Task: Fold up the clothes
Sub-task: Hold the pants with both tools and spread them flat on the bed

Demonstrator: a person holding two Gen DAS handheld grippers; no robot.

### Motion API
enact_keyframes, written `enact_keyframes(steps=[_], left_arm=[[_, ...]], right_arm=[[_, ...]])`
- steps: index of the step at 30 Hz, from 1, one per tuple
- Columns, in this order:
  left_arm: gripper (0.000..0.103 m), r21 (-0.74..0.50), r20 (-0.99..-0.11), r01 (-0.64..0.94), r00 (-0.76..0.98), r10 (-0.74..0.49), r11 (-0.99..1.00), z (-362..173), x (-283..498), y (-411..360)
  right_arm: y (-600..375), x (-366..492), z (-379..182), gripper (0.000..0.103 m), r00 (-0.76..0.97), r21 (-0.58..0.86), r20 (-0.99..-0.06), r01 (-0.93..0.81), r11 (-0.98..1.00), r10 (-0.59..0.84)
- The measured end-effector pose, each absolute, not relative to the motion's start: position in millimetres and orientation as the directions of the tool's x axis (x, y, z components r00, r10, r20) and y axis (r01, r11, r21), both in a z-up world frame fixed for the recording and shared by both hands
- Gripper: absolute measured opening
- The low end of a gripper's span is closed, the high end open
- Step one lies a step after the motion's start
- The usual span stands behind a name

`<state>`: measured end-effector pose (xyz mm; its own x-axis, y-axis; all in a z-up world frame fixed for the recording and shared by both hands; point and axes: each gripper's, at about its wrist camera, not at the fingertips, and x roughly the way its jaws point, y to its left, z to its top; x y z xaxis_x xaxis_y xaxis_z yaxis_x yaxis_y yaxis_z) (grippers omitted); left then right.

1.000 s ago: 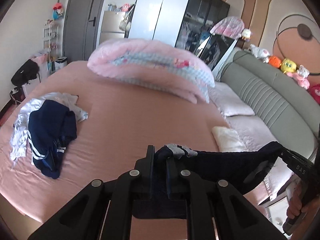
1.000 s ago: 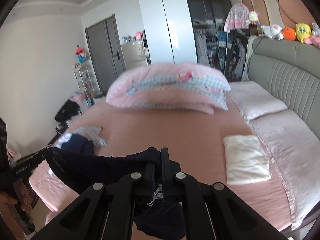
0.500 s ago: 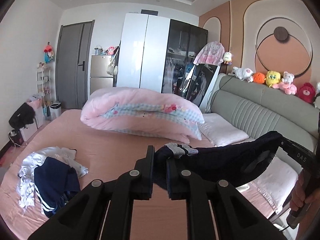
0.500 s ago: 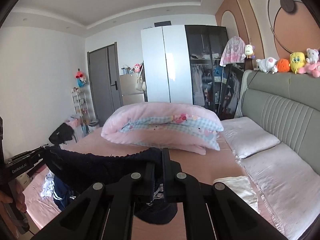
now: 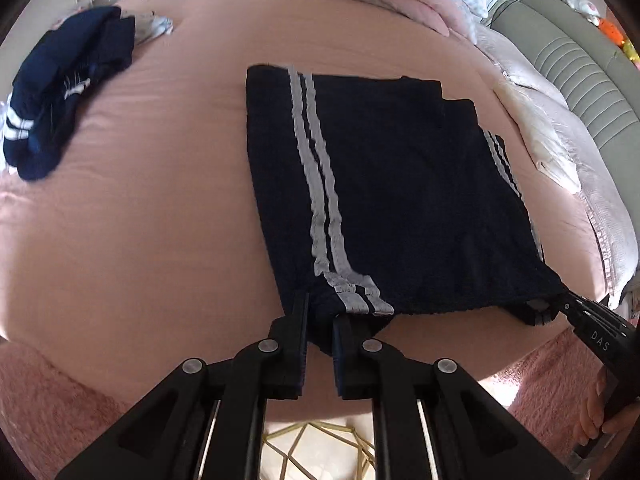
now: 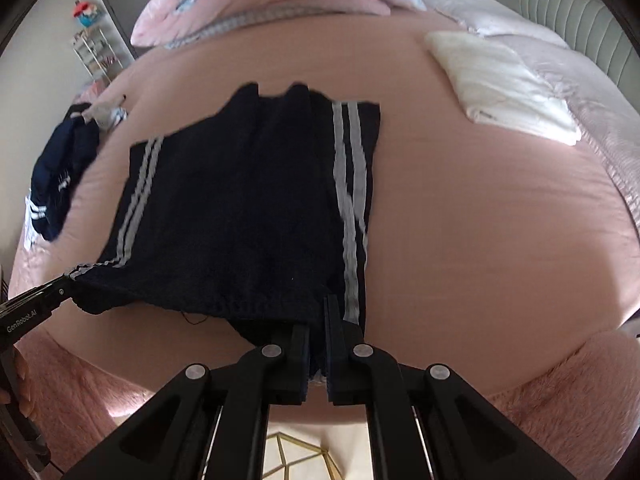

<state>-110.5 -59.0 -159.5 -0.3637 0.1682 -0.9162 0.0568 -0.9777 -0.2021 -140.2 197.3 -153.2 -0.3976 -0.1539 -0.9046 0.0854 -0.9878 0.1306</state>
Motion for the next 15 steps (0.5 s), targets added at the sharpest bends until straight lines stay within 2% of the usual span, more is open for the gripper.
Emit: enact_keyframes(steps=[2, 6, 11, 15], left_arm=[[0.015, -0.239, -0.905, 0.053, -0.374, 0.202, -0.970, -158.8, -103.0, -61.8], [0.019, -0.242, -0.882, 0.007, -0.419, 0.217, -0.970, -142.4, -93.3, -63.0], [0.019, -0.237, -0.840, -0.054, -0.490, 0.233, -0.970, -120.2, -82.6, -62.2], [0.019, -0.276, -0.855, -0.053, -0.442, 0.271, -0.960, -136.6, -94.2, -58.3]], right_arm=[[203.2, -136.6, -150.9, 0.005, -0.419, 0.137, -0.894, 0.077, -0.988, -0.157], [216.9, -133.8, -148.1, 0.017, -0.430, 0.175, -0.884, 0.063, -0.983, -0.184], [218.1, -126.8, -141.6, 0.018, -0.403, 0.195, -0.883, 0.156, -0.968, -0.242], [214.7, -124.6, -154.7, 0.019, -0.371, 0.146, -0.908, 0.160, -0.976, -0.196]])
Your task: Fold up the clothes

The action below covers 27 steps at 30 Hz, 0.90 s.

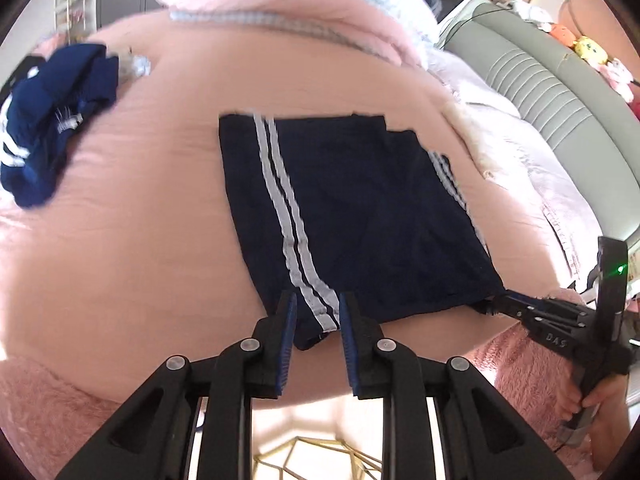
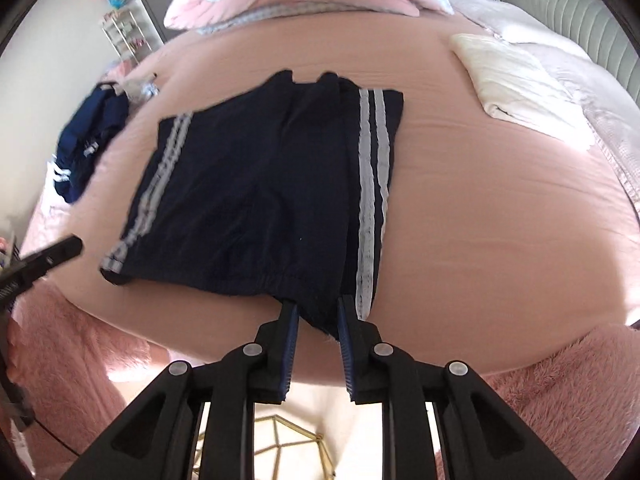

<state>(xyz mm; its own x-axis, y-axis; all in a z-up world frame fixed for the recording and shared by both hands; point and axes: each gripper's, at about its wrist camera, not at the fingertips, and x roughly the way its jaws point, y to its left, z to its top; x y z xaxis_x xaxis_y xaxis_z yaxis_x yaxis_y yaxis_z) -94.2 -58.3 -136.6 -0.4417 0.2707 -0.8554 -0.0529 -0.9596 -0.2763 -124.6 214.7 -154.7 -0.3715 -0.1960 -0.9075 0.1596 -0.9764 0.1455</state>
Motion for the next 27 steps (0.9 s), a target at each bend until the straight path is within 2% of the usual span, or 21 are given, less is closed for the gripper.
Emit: enact_keyframes(steps=[3, 6, 10, 14, 15, 16, 17, 20, 23, 25, 27], left_arm=[[0.019, -0.274, -0.886, -0.030, -0.380, 0.265, -0.961, -156.1, -97.9, -52.2], [0.019, -0.254, -0.905, -0.032, -0.346, 0.249, -0.967, -167.4, -94.7, -46.5], [0.026, -0.260, -0.905, 0.003, -0.349, 0.243, -0.965, -174.7, -96.0, -49.5], [0.027, -0.276, -0.898, 0.034, -0.366, 0.245, -0.960, -180.0, -98.4, -50.0], [0.026, -0.280, -0.895, 0.040, -0.371, 0.246, -0.959, -181.2, -98.6, -49.8], [0.025, -0.282, -0.893, 0.043, -0.377, 0.246, -0.958, -181.3, -98.8, -49.2], [0.025, -0.276, -0.890, 0.030, -0.386, 0.244, -0.961, -175.6, -98.4, -47.2], [0.025, -0.296, -0.869, 0.017, -0.421, 0.261, -0.955, -157.3, -94.6, -45.5], [0.026, -0.280, -0.855, 0.032, -0.463, 0.234, -0.959, -140.3, -90.4, -49.1], [0.026, -0.258, -0.844, 0.021, -0.491, 0.215, -0.966, -132.1, -90.7, -49.8], [0.026, -0.254, -0.831, -0.013, -0.509, 0.225, -0.967, -127.6, -88.6, -48.7]], right_arm=[[224.8, -131.6, -172.3, 0.019, -0.315, 0.205, -0.922, 0.090, -0.975, -0.224], [223.2, -125.6, -172.7, 0.020, -0.318, 0.192, -0.922, 0.119, -0.974, -0.220], [225.9, -123.6, -174.1, 0.020, -0.324, 0.200, -0.918, 0.123, -0.972, -0.230], [235.1, -136.8, -176.7, 0.020, -0.375, 0.209, -0.900, 0.074, -0.975, -0.221], [237.3, -141.4, -175.6, 0.018, -0.382, 0.222, -0.895, 0.069, -0.973, -0.231], [239.6, -146.1, -174.3, 0.007, -0.388, 0.238, -0.889, 0.065, -0.969, -0.244], [243.8, -149.8, -171.4, 0.004, -0.403, 0.260, -0.878, 0.052, -0.964, -0.258], [256.0, -164.9, -154.0, 0.004, -0.460, 0.324, -0.834, 0.039, -0.945, -0.304], [245.0, -185.9, -124.4, 0.004, -0.476, 0.430, -0.759, 0.147, -0.891, -0.445], [218.4, -190.6, -107.1, 0.004, -0.421, 0.490, -0.709, 0.282, -0.825, -0.565], [187.8, -187.4, -98.6, 0.004, -0.339, 0.493, -0.702, 0.402, -0.771, -0.626]])
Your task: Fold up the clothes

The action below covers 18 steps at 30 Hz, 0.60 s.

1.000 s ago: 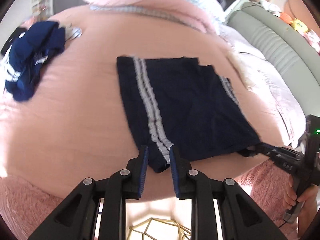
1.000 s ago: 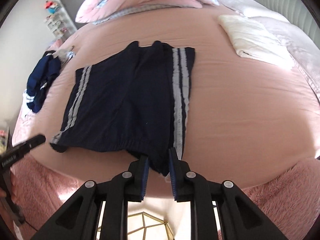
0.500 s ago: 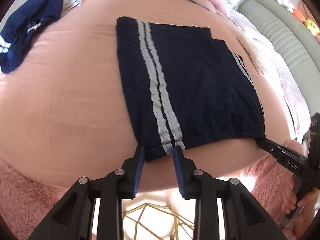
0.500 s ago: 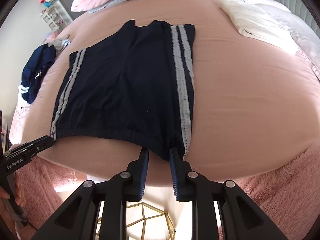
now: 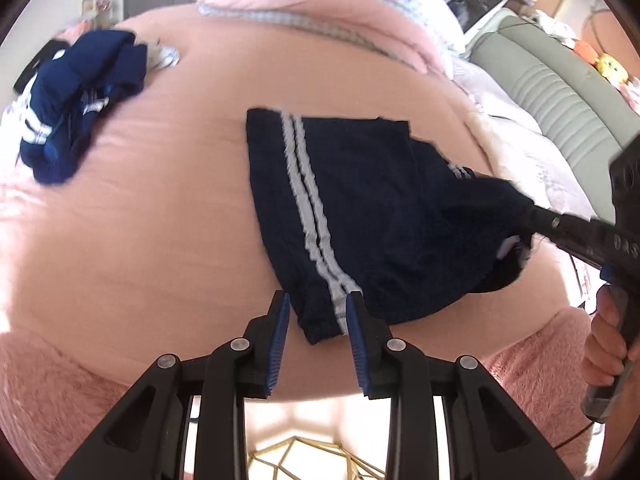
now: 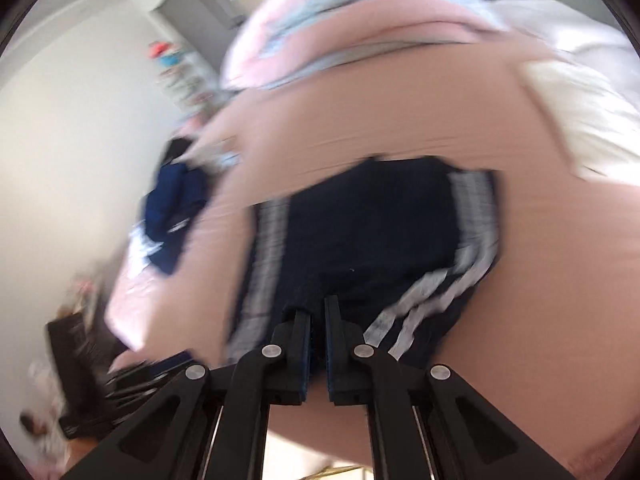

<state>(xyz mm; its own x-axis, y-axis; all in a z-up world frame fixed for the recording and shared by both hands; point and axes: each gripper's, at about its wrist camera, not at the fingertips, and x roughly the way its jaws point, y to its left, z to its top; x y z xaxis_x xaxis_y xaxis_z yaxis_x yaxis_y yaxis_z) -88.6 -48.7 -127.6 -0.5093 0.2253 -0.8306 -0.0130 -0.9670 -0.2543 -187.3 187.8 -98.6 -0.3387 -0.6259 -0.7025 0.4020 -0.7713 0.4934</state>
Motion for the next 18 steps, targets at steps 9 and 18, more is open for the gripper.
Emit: enact_keyframes(steps=[9, 18], left_arm=[[0.026, -0.183, -0.759, -0.384, -0.529, 0.379, -0.905, -126.1, -102.7, 34.3], [0.039, -0.194, -0.743, -0.477, -0.499, 0.446, -0.857, -111.5, -111.8, 57.8]], right_arm=[[194.7, -167.5, -103.4, 0.005, -0.264, 0.523, -0.711, 0.420, -0.741, -0.651], [213.8, -165.7, -103.7, 0.005, -0.312, 0.524, -0.717, 0.348, -0.777, -0.624]])
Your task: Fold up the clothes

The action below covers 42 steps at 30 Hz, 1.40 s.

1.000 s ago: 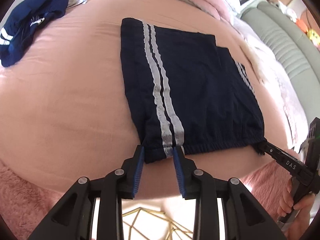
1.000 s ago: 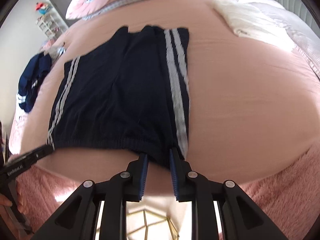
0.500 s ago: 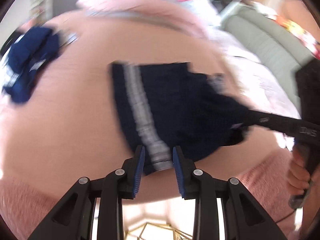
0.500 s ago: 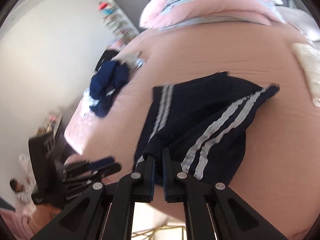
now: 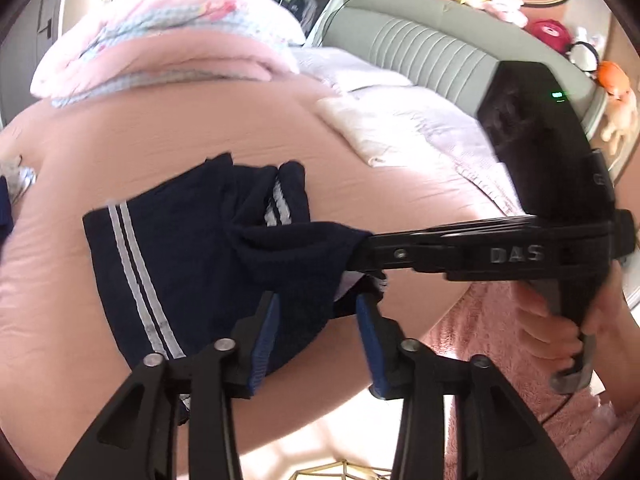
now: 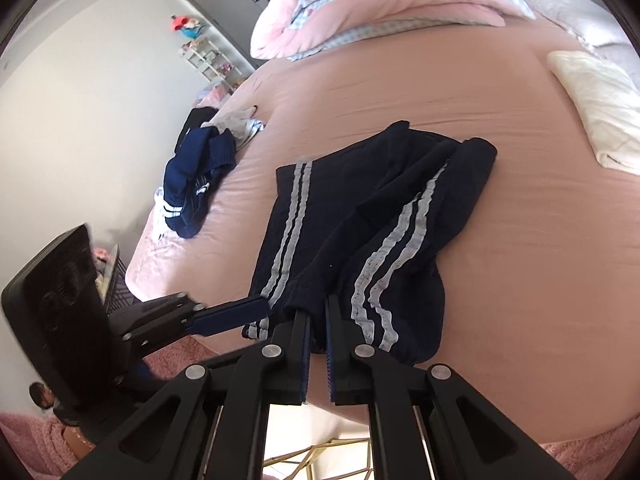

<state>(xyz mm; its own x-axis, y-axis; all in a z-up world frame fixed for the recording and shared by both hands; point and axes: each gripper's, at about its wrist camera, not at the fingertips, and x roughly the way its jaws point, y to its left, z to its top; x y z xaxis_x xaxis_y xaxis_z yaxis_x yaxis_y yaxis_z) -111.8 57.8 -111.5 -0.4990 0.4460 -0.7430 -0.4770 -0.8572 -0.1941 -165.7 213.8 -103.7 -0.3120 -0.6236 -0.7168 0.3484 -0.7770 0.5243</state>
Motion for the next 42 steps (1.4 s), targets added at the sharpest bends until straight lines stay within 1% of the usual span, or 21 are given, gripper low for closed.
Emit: enact_keyframes(steps=[3, 4, 6, 7, 10, 11, 13, 16, 19, 22, 24, 25, 28, 31, 34, 35, 36, 37, 38, 40, 42], left_arm=[[0.038, -0.099, -0.761, -0.472, -0.531, 0.372, -0.876, -115.7, -114.2, 70.0], [0.037, -0.071, -0.767, -0.455, -0.544, 0.340, -0.888, -117.1, -117.4, 72.9], [0.017, -0.054, -0.761, -0.383, -0.582, 0.286, -0.922, -118.7, -117.8, 69.8], [0.010, -0.057, -0.748, -0.352, -0.605, 0.274, -0.934, -118.0, -119.5, 68.3], [0.009, -0.106, -0.695, -0.273, -0.667, 0.268, -0.956, -106.3, -122.6, 58.4], [0.007, -0.112, -0.678, -0.259, -0.686, 0.264, -0.959, -100.2, -121.8, 54.0], [0.006, -0.134, -0.636, -0.234, -0.725, 0.265, -0.963, -86.8, -119.6, 43.6], [0.006, -0.204, -0.578, -0.201, -0.765, 0.284, -0.958, -63.8, -115.6, 21.8], [0.006, -0.235, -0.531, -0.185, -0.798, 0.285, -0.954, -40.1, -110.9, 3.9], [0.006, -0.236, -0.487, -0.178, -0.829, 0.275, -0.955, -20.0, -105.3, -8.1], [0.006, -0.194, -0.485, -0.174, -0.838, 0.249, -0.965, -15.2, -107.2, -11.9], [0.006, -0.164, -0.504, -0.172, -0.832, 0.232, -0.971, -14.7, -106.2, -13.3], [0.006, -0.117, -0.622, -0.183, -0.752, 0.216, -0.976, -38.3, -120.5, -19.1], [0.007, -0.089, -0.727, -0.220, -0.653, 0.214, -0.971, -75.9, -129.6, -21.6], [0.011, -0.025, -0.797, -0.291, -0.572, 0.195, -0.956, -112.1, -143.5, -9.6], [0.014, 0.000, -0.812, -0.324, -0.553, 0.190, -0.946, -122.0, -148.6, -3.4], [0.016, 0.026, -0.824, -0.354, -0.537, 0.181, -0.935, -129.1, -154.5, 3.2], [0.022, 0.049, -0.833, -0.382, -0.526, 0.173, -0.923, -134.2, -160.8, 8.0], [0.030, 0.054, -0.842, -0.406, -0.509, 0.177, -0.912, -138.9, -168.5, 11.4], [0.039, 0.061, -0.852, -0.420, -0.494, 0.172, -0.906, -144.8, -184.5, 11.9], [0.039, 0.065, -0.856, -0.423, -0.489, 0.168, -0.904, -148.9, -199.4, 10.2]], right_arm=[[202.5, -165.7, -100.4, 0.005, -0.278, 0.527, -0.706, 0.408, -0.746, -0.651], [197.2, -165.0, -98.4, 0.009, -0.273, 0.520, -0.704, 0.432, -0.737, -0.656], [190.9, -160.8, -92.4, 0.009, -0.297, 0.473, -0.714, 0.463, -0.750, -0.634], [189.6, -159.5, -90.9, 0.009, -0.314, 0.447, -0.724, 0.463, -0.765, -0.614], [187.2, -157.5, -97.5, 0.009, -0.352, 0.365, -0.773, 0.433, -0.824, -0.527], [188.1, -156.1, -101.1, 0.011, -0.358, 0.365, -0.774, 0.423, -0.830, -0.523], [190.4, -156.4, -112.4, 0.023, -0.348, 0.400, -0.773, 0.381, -0.834, -0.530], [182.7, -163.6, -134.3, 0.024, -0.324, 0.407, -0.797, 0.334, -0.850, -0.509], [166.1, -173.4, -151.3, 0.024, -0.315, 0.389, -0.820, 0.304, -0.869, -0.478], [156.9, -189.5, -155.8, 0.024, -0.317, 0.486, -0.782, 0.230, -0.843, -0.537], [152.3, -197.8, -153.7, 0.024, -0.352, 0.500, -0.769, 0.190, -0.845, -0.534], [150.9, -201.4, -153.6, 0.025, -0.374, 0.488, -0.774, 0.164, -0.857, -0.512], [156.1, -208.5, -168.5, 0.025, -0.333, 0.435, -0.840, 0.060, -0.898, -0.429], [173.4, -194.5, -170.9, 0.025, -0.315, 0.468, -0.831, 0.050, -0.883, -0.458], [189.3, -183.4, -170.3, 0.025, -0.329, 0.420, -0.852, 0.034, -0.907, -0.407], [191.5, -184.4, -174.6, 0.027, -0.317, 0.425, -0.855, 0.023, -0.905, -0.410], [193.0, -186.4, -180.0, 0.032, -0.303, 0.435, -0.857, 0.011, -0.900, -0.418], [194.5, -188.4, -185.3, 0.035, -0.288, 0.445, -0.858, -0.002, -0.896, -0.425], [196.0, -190.4, -190.7, 0.035, -0.273, 0.454, -0.859, -0.014, -0.891, -0.433], [196.0, -195.0, -199.3, 0.035, -0.264, 0.475, -0.853, -0.034, -0.879, -0.450], [193.8, -200.6, -202.3, 0.036, -0.285, 0.486, -0.843, -0.037, -0.873, -0.457]])
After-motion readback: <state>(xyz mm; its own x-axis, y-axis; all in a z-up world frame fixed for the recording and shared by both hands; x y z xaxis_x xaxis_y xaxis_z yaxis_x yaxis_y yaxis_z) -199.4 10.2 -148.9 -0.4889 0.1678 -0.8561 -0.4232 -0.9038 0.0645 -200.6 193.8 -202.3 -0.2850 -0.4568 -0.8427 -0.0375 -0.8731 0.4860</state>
